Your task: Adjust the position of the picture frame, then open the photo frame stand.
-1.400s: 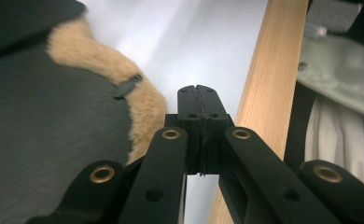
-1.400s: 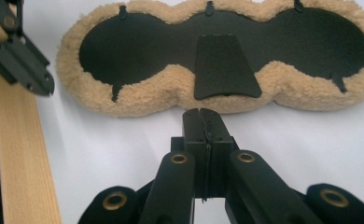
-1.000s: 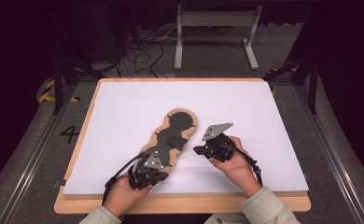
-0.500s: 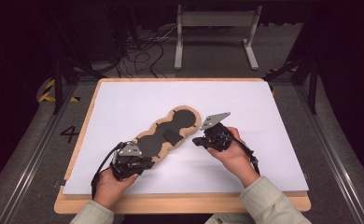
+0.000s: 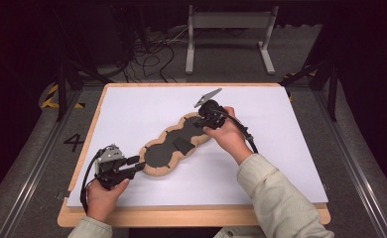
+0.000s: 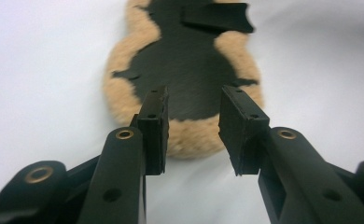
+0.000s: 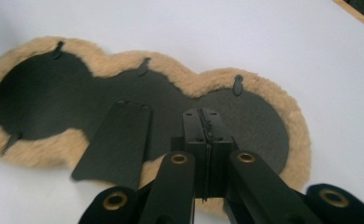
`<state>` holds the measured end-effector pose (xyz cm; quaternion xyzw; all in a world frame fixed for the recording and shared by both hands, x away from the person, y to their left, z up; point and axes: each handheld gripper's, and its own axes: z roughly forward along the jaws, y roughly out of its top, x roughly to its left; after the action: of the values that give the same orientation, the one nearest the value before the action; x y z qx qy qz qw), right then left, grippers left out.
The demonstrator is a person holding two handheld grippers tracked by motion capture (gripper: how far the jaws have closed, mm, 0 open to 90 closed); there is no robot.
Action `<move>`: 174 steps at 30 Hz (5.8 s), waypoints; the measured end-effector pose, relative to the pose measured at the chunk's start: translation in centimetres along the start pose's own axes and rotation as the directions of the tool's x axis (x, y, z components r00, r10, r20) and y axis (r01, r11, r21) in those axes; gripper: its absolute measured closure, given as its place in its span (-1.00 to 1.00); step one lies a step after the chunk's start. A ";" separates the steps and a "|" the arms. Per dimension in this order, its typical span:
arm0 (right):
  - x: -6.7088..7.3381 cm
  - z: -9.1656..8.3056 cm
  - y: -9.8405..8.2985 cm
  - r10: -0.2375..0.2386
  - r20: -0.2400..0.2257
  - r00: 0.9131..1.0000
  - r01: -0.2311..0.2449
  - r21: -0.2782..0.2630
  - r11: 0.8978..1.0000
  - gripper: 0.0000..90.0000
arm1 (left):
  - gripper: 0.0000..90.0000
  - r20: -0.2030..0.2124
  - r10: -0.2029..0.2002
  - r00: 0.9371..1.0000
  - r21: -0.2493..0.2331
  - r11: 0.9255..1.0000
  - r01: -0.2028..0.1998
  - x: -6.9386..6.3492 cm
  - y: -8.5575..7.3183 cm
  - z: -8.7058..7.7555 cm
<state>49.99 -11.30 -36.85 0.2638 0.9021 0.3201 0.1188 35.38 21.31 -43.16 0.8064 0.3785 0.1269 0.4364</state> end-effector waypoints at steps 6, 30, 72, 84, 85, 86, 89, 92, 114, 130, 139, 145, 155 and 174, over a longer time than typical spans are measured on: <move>-1.1 3.2 1.6 0.000 0.015 1.000 0.000 0.049 0.999 1.00 | 0.38 -0.062 -0.051 0.997 -0.005 0.999 0.051 1.0 -0.6 -0.6; -0.2 10.8 5.3 -0.051 0.069 0.996 0.041 0.150 0.988 1.00 | 0.32 -0.090 -0.051 0.995 0.008 0.999 0.052 1.8 -0.9 -0.1; -0.7 3.7 -2.5 -0.022 0.047 0.999 0.003 0.369 0.929 1.00 | 0.32 0.003 -0.036 0.999 0.042 0.998 0.036 1.3 -0.2 1.6; 0.6 1.3 -4.6 -0.048 0.091 0.995 0.018 0.301 0.954 0.90 | 0.38 0.090 -0.024 0.996 0.032 0.999 0.021 0.5 0.5 2.2; 1.1 0.2 -4.9 -0.057 0.104 0.993 0.029 0.251 0.967 1.00 | 0.38 0.088 -0.020 0.996 0.029 0.999 0.018 0.4 0.6 2.3; 1.2 -0.5 -5.1 -0.049 0.105 0.993 0.024 0.227 0.973 1.00 | 0.39 0.089 -0.011 0.996 0.027 1.000 0.009 0.4 0.8 2.3; 1.7 -1.7 -5.4 -0.045 0.099 0.994 0.026 0.186 0.982 1.00 | 0.39 0.083 0.005 0.997 0.020 1.000 -0.007 0.3 1.3 2.3; 2.8 -3.8 -6.2 -0.040 0.058 0.998 0.033 0.113 0.993 1.00 | 0.38 0.076 0.024 0.997 0.012 1.000 -0.025 0.1 1.7 2.4; 8.0 -7.0 -10.4 -0.076 -0.081 0.994 0.076 -0.008 0.997 1.00 | 0.34 0.066 0.053 0.996 0.021 0.998 -0.055 0.3 2.4 2.8; 9.2 -4.7 -11.2 -0.074 -0.149 0.986 0.090 0.098 0.991 1.00 | 0.37 0.047 0.042 0.998 0.047 0.998 -0.044 0.9 2.2 3.0; 9.4 -3.1 -11.6 -0.062 -0.163 0.985 0.084 0.129 0.988 1.00 | 0.35 0.054 0.023 0.998 0.036 0.999 -0.025 1.0 2.3 2.9; 9.4 -2.5 -11.6 -0.054 -0.169 0.984 0.073 0.107 0.992 1.00 | 0.33 0.066 -0.003 0.998 0.024 1.000 0.001 1.1 2.1 3.0; 8.9 -3.8 -11.3 -0.011 -0.163 0.987 0.013 0.014 1.000 1.00 | 0.18 0.072 -0.031 0.997 -0.002 1.000 0.031 1.3 2.0 2.8; 7.7 -6.2 -11.9 0.033 -0.080 0.996 -0.043 -0.134 0.990 0.77 | -0.02 0.119 -0.098 0.988 -0.041 0.994 0.103 1.4 2.1 2.3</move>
<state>36.43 -18.07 -40.07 0.2596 0.8771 0.3929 0.0950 38.58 20.27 -43.01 0.7817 0.3894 0.0665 0.4826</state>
